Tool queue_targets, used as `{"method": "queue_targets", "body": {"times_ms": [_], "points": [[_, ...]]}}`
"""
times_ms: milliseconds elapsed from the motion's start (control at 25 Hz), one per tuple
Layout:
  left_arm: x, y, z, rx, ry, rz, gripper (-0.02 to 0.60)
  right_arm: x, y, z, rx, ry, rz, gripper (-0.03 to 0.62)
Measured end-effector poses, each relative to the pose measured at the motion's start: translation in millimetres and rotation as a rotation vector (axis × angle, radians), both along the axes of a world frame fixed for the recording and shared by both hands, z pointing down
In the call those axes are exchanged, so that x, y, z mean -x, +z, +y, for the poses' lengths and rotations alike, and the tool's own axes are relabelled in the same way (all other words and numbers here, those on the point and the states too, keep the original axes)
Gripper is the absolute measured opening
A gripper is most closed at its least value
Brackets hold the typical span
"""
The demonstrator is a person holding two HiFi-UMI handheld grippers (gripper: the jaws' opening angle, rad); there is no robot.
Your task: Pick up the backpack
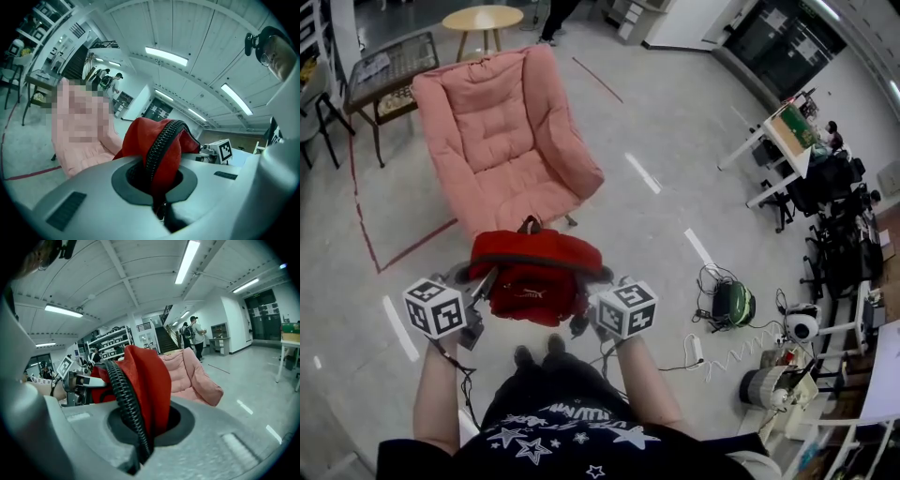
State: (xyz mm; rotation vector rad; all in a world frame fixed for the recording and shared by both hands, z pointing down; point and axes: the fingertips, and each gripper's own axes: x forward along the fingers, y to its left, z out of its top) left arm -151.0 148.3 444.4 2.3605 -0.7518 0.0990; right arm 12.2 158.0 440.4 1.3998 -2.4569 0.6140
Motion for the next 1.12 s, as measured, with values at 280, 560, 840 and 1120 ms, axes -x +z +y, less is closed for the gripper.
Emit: {"method": "queue_targets", "body": {"times_ms": [280,560,840,1120], "points": [[-3,10,1,0.012,0.007,-0.026,0.008,-3,16,-1,0.035,-0.004,-0.019,0.006],[-21,0,58,-0.012,-0.039,-0.043,0.008,-21,10,52,0.004,-0.048,-0.033,0.006],[-53,-24,128,-0.057,-0.086,-0.068,0.008,-53,-14,117,-0.048,-0.089,-0.038,0.006],[-76,-24,204,-0.063,-0.131,-0.069,0.008,-76,-18,186,-0.062,-0.120,-0.042,0.006]]}}
